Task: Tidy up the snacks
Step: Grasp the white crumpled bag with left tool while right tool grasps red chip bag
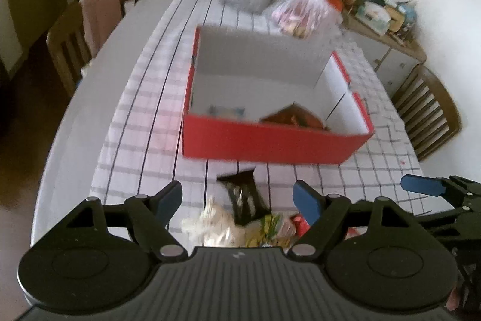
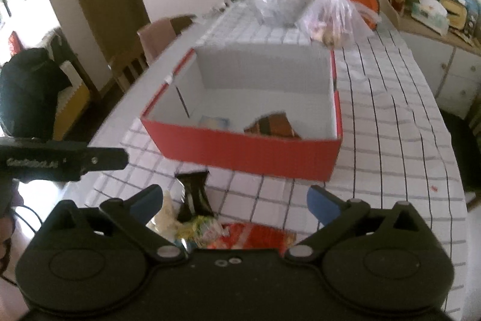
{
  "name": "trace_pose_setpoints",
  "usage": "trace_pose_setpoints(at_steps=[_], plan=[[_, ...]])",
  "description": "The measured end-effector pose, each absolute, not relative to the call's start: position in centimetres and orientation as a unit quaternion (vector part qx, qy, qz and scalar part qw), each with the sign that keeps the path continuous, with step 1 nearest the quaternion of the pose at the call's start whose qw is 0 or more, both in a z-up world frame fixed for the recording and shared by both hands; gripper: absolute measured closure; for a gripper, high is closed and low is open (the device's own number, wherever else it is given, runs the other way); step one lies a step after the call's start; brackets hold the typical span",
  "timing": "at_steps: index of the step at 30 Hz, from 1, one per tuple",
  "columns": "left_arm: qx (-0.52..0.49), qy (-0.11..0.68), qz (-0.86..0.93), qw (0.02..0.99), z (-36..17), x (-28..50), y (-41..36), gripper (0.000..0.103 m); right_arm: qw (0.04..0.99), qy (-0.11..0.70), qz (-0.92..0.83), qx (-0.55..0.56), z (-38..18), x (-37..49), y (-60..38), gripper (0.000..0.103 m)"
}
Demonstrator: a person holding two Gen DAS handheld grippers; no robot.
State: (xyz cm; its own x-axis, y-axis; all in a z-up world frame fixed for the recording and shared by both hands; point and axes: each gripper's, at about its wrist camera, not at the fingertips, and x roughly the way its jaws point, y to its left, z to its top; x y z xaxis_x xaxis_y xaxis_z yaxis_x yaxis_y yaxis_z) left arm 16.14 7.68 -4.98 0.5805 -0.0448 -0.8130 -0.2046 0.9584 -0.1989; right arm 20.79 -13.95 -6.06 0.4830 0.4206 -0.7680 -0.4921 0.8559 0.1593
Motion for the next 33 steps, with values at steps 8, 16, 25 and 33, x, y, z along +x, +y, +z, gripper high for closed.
trace_pose_setpoints(at_steps=[8, 16, 25, 33], plan=[[-0.173, 0.504, 0.074, 0.843, -9.1, 16.2, 8.5, 0.022, 0.838, 0.502, 0.212, -0.026, -10.3, 22.2, -14.1, 0.001], [-0.208, 0.545, 0.106, 0.805, -12.7, 17.4, 9.5, 0.022, 0.820, 0.542, 0.182, -0.026, -13.0, 23.0, -13.4, 0.001], [-0.243, 0.562, 0.135, 0.779, -14.7, 19.1, 9.6, 0.022, 0.807, 0.567, 0.165, -0.021, -14.3, 24.1, -12.5, 0.002], [-0.238, 0.574, 0.155, 0.768, -16.3, 20.2, 9.6, 0.022, 0.792, 0.587, 0.165, -0.024, -15.1, 24.5, -12.3, 0.007]])
